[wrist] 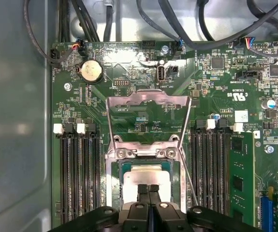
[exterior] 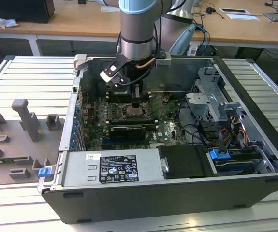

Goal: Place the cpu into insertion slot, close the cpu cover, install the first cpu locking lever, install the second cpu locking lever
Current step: 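Place the cpu into insertion slot, then close the cpu cover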

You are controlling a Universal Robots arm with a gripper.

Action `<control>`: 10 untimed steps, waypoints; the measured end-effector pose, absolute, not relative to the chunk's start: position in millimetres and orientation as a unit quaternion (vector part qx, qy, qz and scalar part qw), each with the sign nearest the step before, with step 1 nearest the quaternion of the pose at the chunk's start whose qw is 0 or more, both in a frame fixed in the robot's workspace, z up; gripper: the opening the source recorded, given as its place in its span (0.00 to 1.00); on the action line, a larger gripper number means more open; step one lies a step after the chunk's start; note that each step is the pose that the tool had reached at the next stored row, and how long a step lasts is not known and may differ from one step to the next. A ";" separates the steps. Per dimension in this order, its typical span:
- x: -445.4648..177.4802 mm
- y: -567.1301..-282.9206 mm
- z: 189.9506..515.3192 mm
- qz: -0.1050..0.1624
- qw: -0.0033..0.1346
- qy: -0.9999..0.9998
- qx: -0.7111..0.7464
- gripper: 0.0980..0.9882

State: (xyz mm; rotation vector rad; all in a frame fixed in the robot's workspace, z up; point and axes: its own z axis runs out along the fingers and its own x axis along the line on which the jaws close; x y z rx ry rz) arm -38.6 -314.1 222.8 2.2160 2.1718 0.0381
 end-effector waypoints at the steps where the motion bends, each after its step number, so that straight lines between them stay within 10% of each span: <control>1: -38.6 -314.1 223.7 0.012 0.019 0.700 0.714 0.01; 10: -28.0 -314.2 227.4 0.009 0.016 0.700 0.714 0.01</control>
